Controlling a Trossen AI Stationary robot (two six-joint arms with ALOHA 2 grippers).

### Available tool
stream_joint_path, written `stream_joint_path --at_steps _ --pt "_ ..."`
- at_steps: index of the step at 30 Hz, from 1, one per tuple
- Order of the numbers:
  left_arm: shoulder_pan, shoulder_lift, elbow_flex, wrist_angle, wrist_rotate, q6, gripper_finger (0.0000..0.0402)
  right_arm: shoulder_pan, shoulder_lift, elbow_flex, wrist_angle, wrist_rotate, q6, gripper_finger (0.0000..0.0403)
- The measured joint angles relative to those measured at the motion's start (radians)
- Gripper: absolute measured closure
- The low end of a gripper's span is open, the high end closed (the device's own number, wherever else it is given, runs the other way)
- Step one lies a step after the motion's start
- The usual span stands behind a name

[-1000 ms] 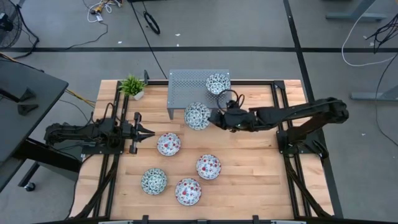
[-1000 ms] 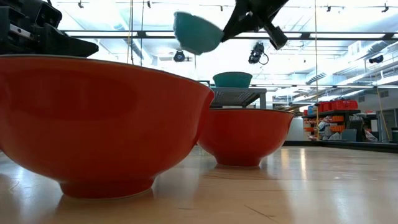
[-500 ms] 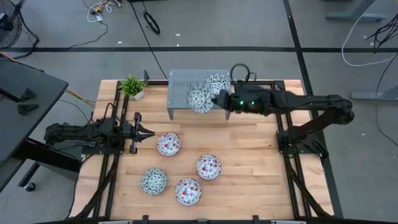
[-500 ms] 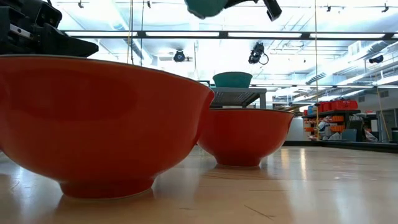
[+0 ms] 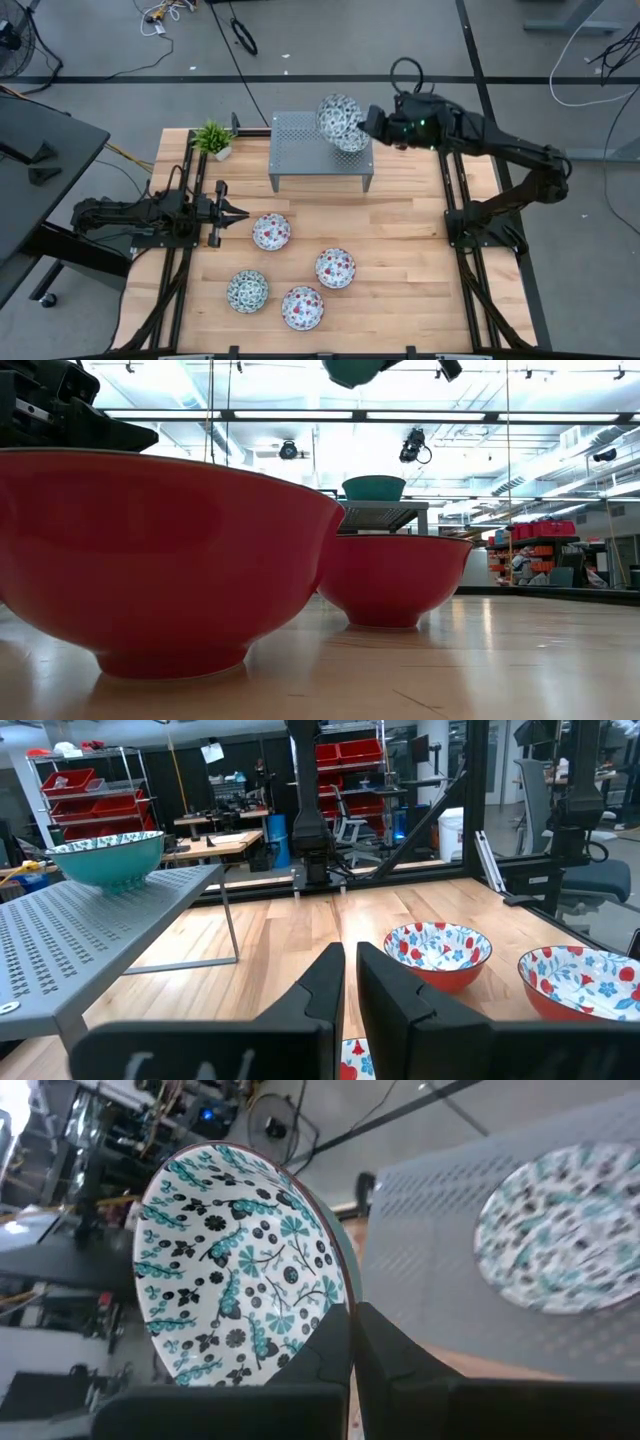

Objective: Pick & Place Mini bowls
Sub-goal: Stack the top blue and white patterned bowl on top of the other blue and white patterned bowl on the shelf

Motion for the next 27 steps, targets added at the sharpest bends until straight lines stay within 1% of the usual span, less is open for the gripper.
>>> stream_joint_path --at_steps 7,17,27 --pt "0.000 0.000 0.000 0.000 0.000 0.000 0.0365 -0.104 0.000 0.002 -0.054 -0.076 -0.009 0.0403" --pt "0.000 0.000 0.000 0.000 0.000 0.000 0.0365 -0.230 0.004 0.002 -0.151 -0.156 -0.058 0.0403" --pt "0.000 0.000 0.000 0.000 0.000 0.000 0.0365 -0.312 0.073 0.002 -0.165 -0.274 -0.116 0.0403"
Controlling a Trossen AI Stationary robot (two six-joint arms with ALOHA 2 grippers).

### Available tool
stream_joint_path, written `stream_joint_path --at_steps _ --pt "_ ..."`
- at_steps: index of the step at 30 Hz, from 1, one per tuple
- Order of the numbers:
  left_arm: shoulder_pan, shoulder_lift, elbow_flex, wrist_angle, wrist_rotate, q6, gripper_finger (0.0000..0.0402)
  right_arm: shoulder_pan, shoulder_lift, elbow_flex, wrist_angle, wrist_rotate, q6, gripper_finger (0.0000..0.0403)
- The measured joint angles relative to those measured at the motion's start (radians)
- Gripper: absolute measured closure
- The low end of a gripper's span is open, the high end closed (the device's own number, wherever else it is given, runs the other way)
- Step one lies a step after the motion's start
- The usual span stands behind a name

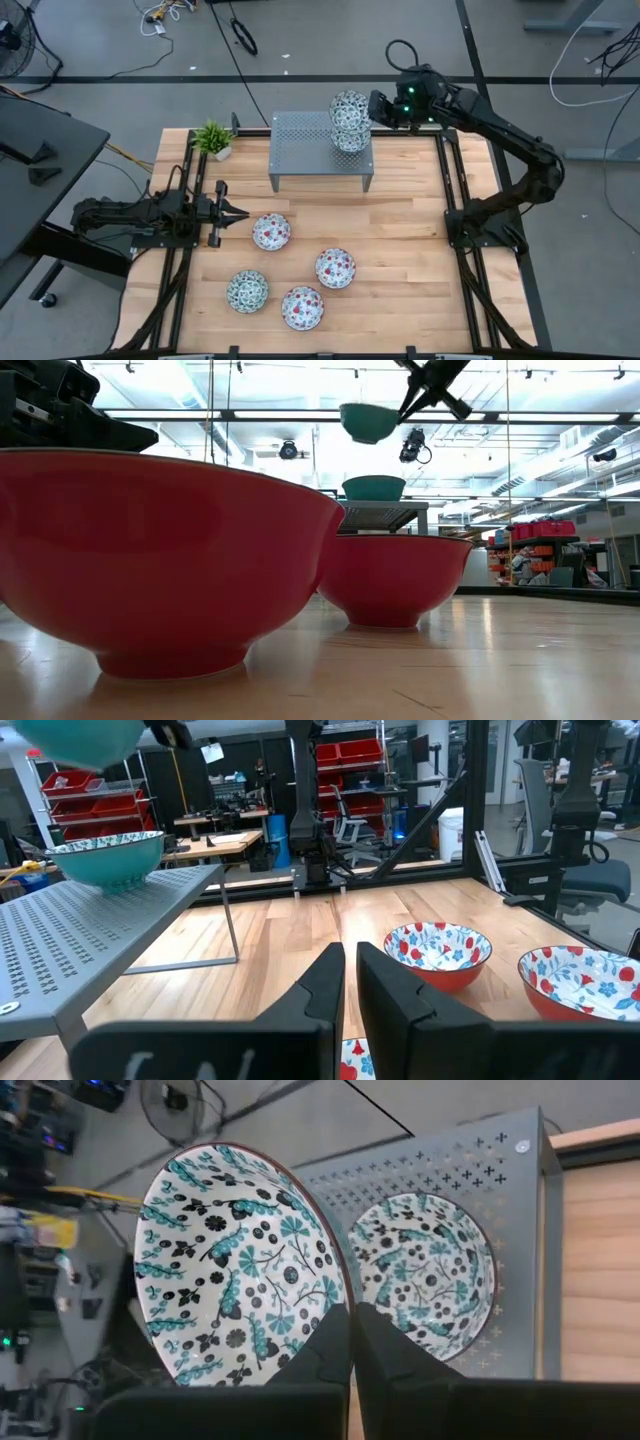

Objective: Pick & Place Mini bowls
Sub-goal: Stack the top blue and white patterned bowl on top of the other blue and white patterned bowl on the shelf

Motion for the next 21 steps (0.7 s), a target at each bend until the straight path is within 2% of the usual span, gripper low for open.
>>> stream_joint_path --at_steps 21 --pt "0.000 0.000 0.000 0.000 0.000 0.000 0.0365 -0.041 0.125 -0.001 -0.138 -0.057 -0.107 0.0403"
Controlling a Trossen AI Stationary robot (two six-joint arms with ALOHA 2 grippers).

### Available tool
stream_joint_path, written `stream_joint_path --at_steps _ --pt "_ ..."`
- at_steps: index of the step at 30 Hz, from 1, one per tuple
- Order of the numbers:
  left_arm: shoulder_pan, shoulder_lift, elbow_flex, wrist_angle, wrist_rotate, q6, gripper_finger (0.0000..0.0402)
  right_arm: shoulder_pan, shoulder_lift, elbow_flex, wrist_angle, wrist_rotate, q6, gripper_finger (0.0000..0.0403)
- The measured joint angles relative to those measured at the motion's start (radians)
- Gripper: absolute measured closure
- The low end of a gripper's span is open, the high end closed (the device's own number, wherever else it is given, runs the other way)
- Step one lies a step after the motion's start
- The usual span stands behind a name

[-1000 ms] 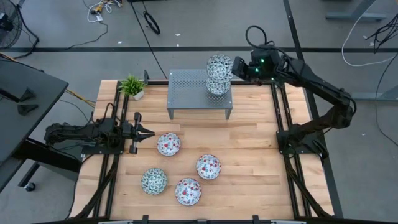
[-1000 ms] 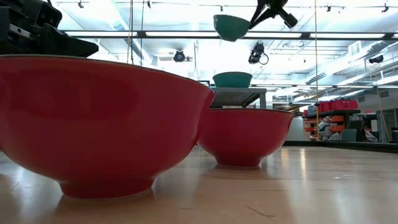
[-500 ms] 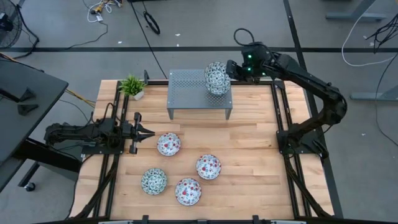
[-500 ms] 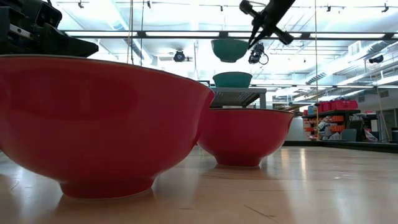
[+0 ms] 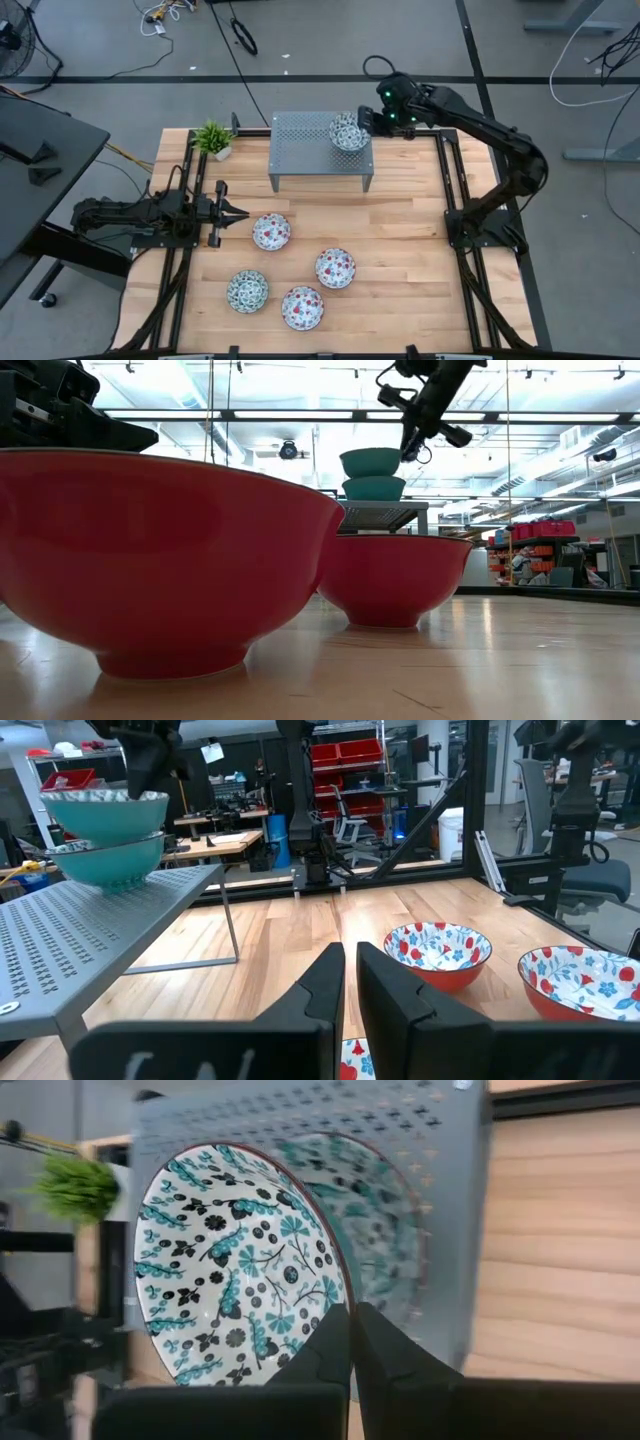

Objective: Pick & Place Mini bowls
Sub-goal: Stack the top blue and white patterned bowl on top of the other blue and white patterned bowl on the shelf

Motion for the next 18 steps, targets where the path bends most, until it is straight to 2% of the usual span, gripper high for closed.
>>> stream_joint_path --at_steps 18 --pt "0.000 0.000 0.000 0.000 0.000 0.000 0.0365 -0.033 0.023 0.000 -0.027 0.004 0.023 0.0403"
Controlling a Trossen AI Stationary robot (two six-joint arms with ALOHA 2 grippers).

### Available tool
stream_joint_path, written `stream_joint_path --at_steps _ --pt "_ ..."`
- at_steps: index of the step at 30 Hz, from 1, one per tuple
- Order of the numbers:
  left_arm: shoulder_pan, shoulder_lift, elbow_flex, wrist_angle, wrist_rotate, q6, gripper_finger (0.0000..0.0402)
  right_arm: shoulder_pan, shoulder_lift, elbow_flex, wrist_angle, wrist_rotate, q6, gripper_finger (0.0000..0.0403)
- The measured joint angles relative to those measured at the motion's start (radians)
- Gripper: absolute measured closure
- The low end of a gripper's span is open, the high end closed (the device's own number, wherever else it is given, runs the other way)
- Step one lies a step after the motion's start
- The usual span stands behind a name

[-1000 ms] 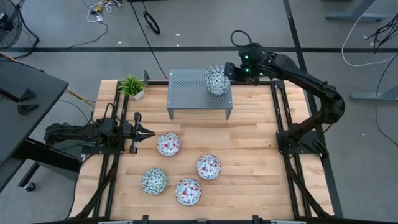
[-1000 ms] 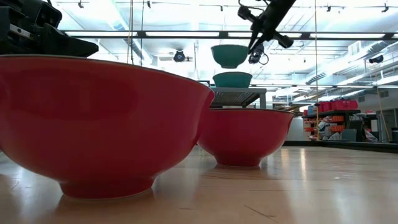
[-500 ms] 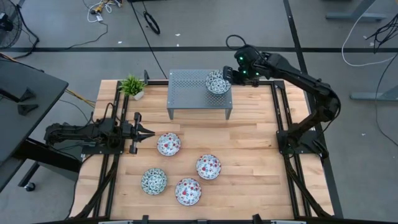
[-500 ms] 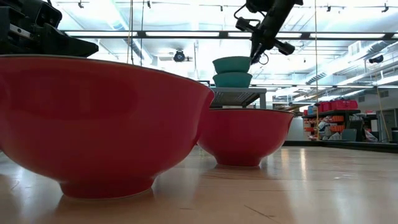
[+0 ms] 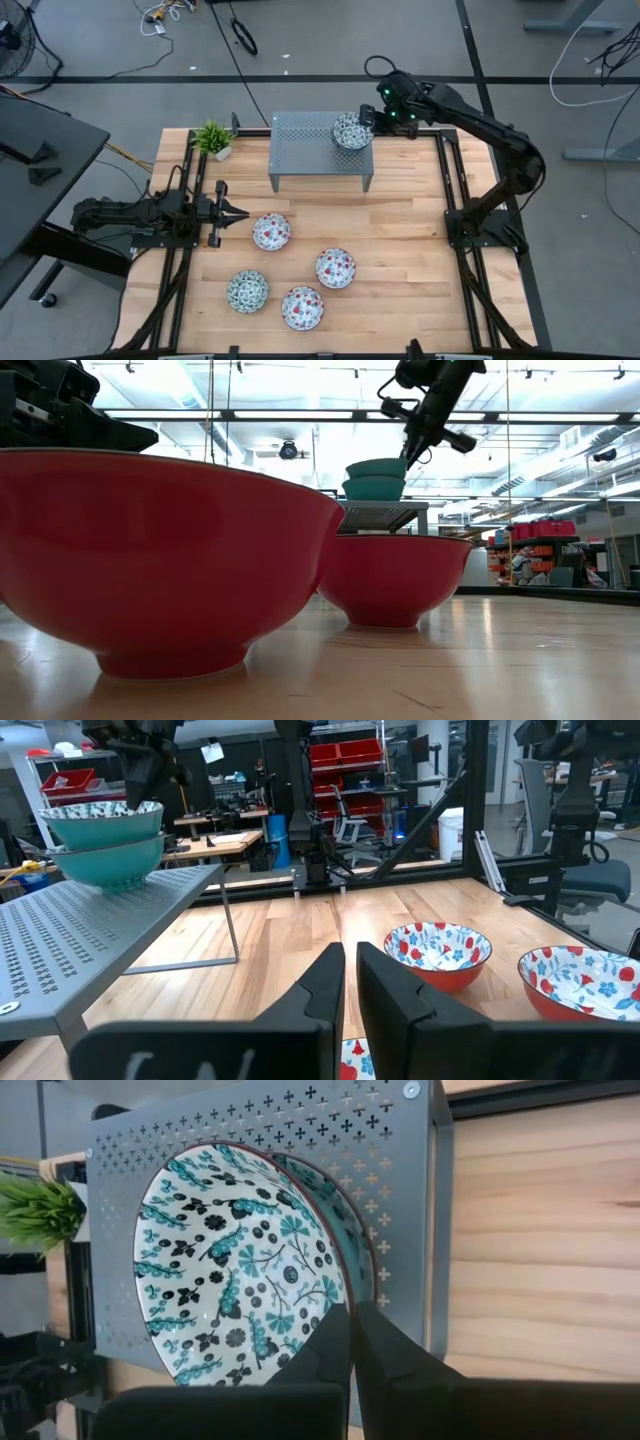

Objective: Pick & Place Mini bowls
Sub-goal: Stack the top blue and white patterned bowl on top of the other blue and white patterned bowl on the shelf

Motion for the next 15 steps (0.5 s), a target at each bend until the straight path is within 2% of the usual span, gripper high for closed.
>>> stream_joint_path --at_steps 15 --pt "0.000 0.000 0.000 0.000 0.000 0.000 0.0365 -0.011 0.006 0.000 -0.002 -0.011 0.047 0.0403"
